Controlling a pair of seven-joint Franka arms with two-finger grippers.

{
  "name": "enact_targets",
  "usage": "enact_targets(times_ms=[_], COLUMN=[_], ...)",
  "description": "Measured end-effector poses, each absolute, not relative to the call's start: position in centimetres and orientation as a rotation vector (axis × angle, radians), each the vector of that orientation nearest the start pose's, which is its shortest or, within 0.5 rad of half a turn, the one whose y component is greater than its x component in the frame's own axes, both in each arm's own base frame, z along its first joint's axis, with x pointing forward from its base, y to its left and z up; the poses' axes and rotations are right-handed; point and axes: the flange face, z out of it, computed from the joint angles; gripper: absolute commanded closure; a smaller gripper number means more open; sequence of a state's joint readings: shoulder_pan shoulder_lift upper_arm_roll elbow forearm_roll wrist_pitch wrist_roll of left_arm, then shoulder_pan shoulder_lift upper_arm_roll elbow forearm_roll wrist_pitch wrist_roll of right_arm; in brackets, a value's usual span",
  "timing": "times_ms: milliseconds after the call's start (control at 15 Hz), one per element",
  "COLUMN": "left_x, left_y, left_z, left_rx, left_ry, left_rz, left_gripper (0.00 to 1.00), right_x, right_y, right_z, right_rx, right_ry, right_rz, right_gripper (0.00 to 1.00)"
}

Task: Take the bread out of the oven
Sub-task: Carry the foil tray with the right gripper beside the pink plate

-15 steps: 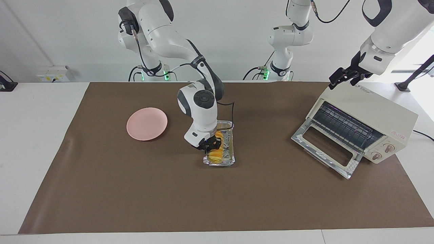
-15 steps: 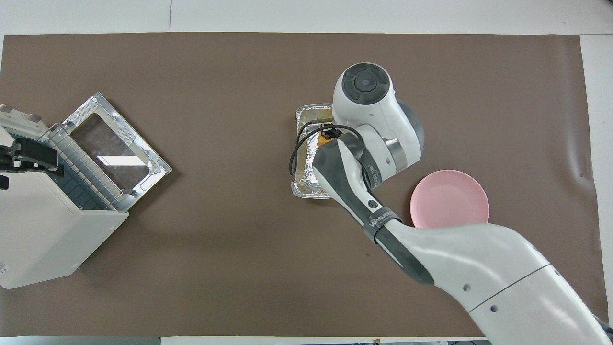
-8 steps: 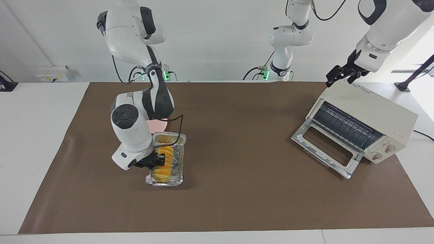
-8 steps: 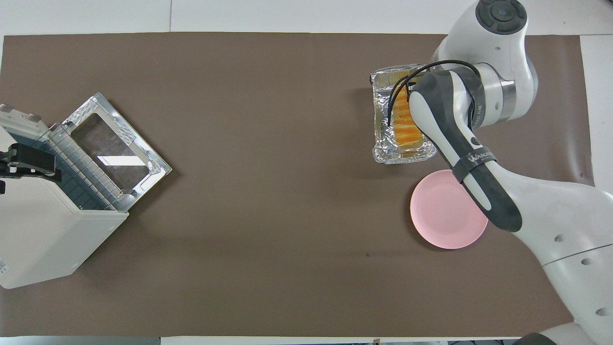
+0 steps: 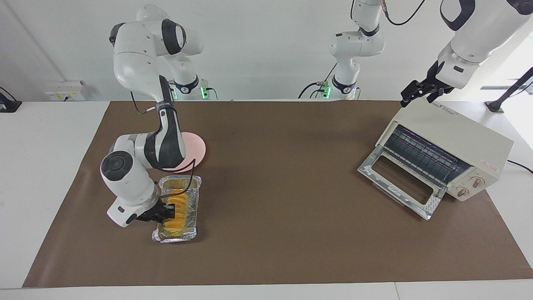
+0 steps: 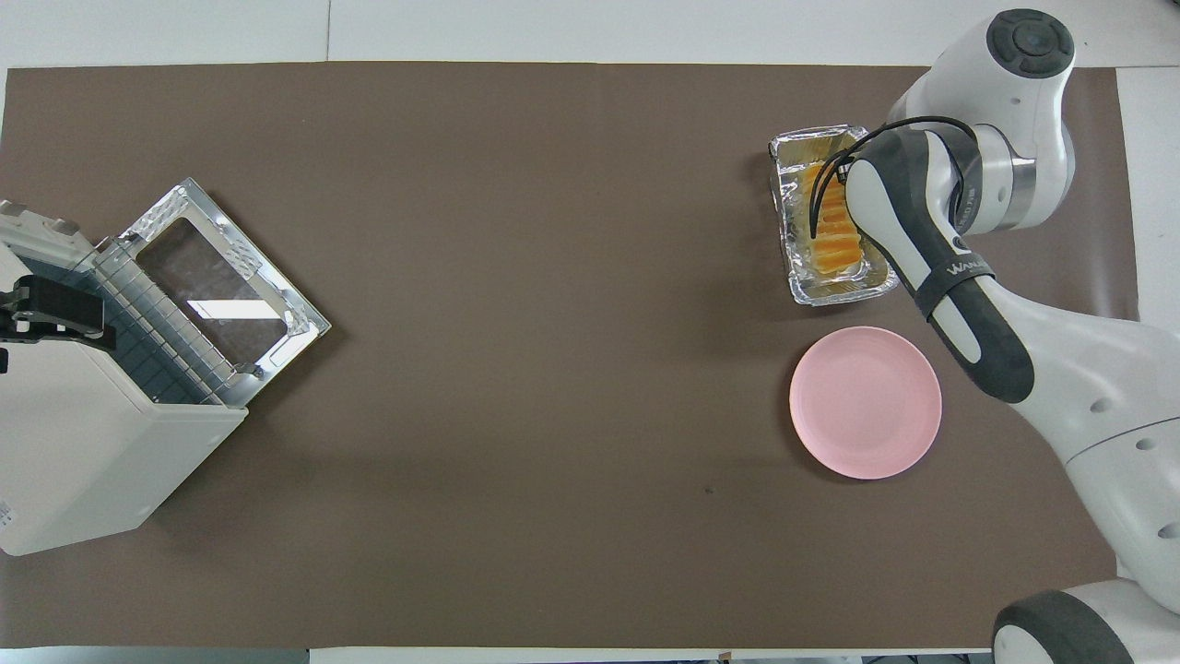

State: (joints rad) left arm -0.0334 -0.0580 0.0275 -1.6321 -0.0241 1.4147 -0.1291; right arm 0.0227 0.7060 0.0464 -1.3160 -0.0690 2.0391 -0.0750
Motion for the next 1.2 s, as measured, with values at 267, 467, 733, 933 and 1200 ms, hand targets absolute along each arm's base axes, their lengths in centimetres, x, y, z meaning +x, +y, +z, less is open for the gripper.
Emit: enact_targets(times_ms=[267, 467, 733, 933, 1200], left_x=[51.8, 51.8, 51.8, 51.8, 51.8], left_y=[-0.6, -0.6, -0.6, -0.6, -0.6], left_z=[61.5, 61.5, 61.5, 61.5, 61.5], left_rx=[-3.14, -3.14, -3.14, -3.14, -3.14], left_ry=[-0.191, -0.191, -0.191, -0.191, -0.191], left_rz=[0.254, 0.254, 0.254, 0.254, 0.254], left_gripper=[0.0, 0.0, 0.0, 0.0, 0.0], right_x=[73.1, 72.4, 72.2, 71.7, 70.5], right_y=[5.1, 6.2, 9.6, 10.4, 10.2], right_z=[34.1, 35.6, 35.3, 32.4, 29.8], right_rx=[-3.163, -3.162, -3.168, -3.185, -3.181], right_ry=[-0.284, -0.307, -0.394, -0.455, -0.467], right_rz=[0.039, 0.069, 0.039, -0.031, -0.074], right_gripper=[0.0, 0.0, 0.05, 0.15, 1.0])
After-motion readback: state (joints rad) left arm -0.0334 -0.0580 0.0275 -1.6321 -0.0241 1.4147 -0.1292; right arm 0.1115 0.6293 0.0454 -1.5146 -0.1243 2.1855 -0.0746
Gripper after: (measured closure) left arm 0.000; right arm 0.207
